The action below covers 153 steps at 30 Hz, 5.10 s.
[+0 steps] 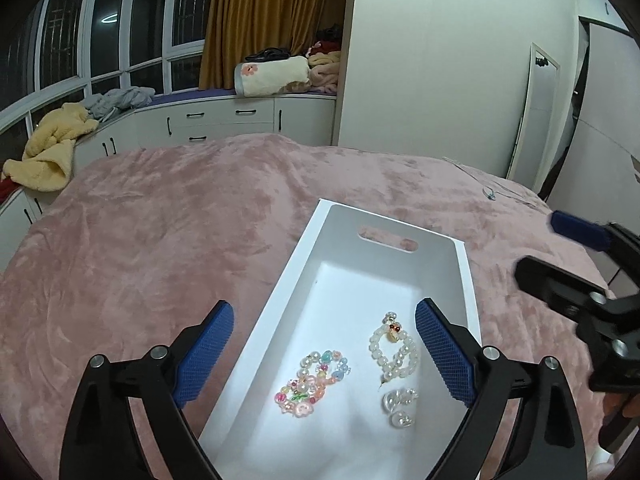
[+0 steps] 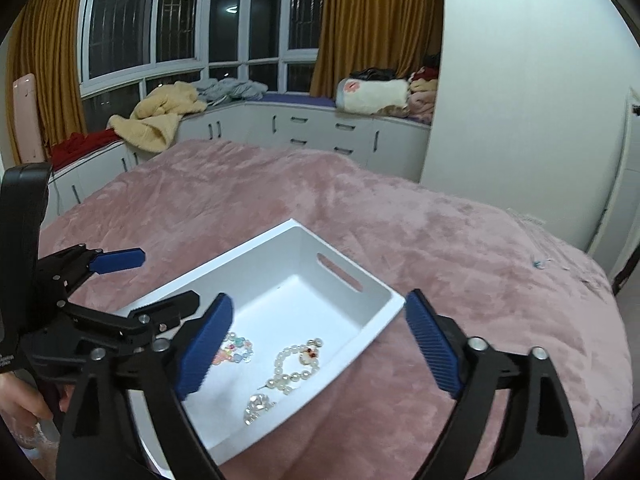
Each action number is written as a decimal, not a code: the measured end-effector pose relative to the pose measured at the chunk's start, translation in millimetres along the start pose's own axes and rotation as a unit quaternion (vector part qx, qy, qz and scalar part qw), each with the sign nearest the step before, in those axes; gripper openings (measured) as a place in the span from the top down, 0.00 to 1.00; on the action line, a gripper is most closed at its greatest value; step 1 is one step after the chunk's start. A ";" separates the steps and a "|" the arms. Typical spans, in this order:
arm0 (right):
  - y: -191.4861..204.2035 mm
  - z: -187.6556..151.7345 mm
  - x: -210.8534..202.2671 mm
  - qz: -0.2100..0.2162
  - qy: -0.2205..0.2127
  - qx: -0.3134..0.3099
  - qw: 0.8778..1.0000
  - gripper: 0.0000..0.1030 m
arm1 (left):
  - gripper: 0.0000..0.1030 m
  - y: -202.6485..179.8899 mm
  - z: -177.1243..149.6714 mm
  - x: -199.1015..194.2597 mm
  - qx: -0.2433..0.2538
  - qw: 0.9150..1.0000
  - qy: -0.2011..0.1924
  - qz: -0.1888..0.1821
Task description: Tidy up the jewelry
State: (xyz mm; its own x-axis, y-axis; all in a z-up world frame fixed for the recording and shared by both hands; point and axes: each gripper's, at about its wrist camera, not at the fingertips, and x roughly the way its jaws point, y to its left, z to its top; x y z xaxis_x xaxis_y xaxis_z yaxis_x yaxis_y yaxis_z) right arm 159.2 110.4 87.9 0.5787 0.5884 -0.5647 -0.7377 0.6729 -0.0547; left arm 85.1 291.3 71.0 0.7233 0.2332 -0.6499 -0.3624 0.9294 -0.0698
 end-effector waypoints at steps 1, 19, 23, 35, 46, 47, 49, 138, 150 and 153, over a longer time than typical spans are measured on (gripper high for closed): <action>0.8 -2.2 -4.6 -0.004 -0.003 0.000 1.000 0.07 | 0.09 -0.4 -0.5 -2.0 0.003 1.000 0.000 0.003; 23.2 -40.0 -44.4 -0.046 0.002 0.011 0.999 0.05 | 0.03 7.2 -18.2 -67.3 0.023 0.998 -0.057 -0.005; 27.3 -51.1 -43.0 -0.045 0.008 0.017 0.999 0.05 | 0.03 4.1 -25.5 -62.7 0.033 0.998 -0.054 0.005; 50.9 -81.2 -40.5 -0.035 -0.024 0.006 0.999 0.05 | 0.03 8.5 -58.3 -27.0 0.022 0.999 -0.022 0.016; 72.1 -89.6 -40.4 -0.027 -0.039 -0.025 0.999 0.05 | 0.03 15.6 -64.4 -21.7 0.024 0.999 -0.026 0.024; 72.6 -90.0 -40.0 -0.027 -0.038 -0.027 0.999 0.05 | 0.03 15.7 -64.0 -22.2 0.026 0.999 -0.026 0.024; 73.3 -90.8 -40.1 -0.030 -0.039 -0.029 0.998 0.05 | 0.03 16.0 -64.7 -21.7 0.030 0.999 -0.026 0.025; 55.2 -90.3 -36.2 -0.070 -0.041 -0.009 0.997 0.05 | 0.03 1.0 -72.7 -30.8 0.115 0.993 -0.035 -0.010; 50.7 -91.3 -35.3 -0.068 -0.034 -0.006 0.997 0.05 | 0.03 9.2 -68.9 -30.7 0.096 0.995 -0.032 -0.001; 50.5 -91.6 -33.8 -0.066 -0.032 -0.005 0.997 0.05 | 0.03 13.2 -67.6 -29.5 0.090 0.996 -0.028 0.000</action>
